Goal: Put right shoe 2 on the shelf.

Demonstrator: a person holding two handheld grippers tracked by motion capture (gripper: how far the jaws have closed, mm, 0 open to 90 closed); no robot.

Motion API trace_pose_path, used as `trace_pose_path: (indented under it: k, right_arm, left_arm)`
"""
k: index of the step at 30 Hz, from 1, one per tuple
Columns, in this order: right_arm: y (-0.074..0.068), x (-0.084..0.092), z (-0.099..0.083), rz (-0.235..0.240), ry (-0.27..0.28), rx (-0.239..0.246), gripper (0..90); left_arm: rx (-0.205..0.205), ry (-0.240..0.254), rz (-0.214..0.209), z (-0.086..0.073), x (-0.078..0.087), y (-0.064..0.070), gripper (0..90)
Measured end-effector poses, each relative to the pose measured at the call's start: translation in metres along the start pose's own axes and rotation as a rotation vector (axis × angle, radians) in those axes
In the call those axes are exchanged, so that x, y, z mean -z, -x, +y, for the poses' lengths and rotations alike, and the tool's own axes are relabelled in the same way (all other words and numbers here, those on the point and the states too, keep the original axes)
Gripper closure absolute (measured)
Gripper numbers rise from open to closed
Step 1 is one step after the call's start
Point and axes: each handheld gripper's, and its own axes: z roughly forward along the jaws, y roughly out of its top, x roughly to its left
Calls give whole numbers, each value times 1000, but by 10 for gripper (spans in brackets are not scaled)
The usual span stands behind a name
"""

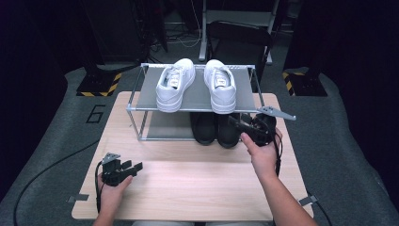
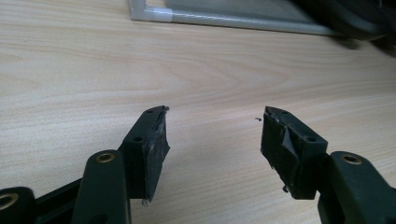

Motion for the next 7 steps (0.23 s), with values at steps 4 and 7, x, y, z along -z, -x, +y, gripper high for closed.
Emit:
trace_pose_path:
  k: [4, 7]
  right_arm:
    - [1, 0, -25, -21, -16, 13, 402]
    - [4, 2, -45, -42, -19, 21, 400]
  left_arm:
    - [-2, -10, -2, 0, 1, 0, 406]
    - [-5, -14, 0, 0, 0, 0, 405]
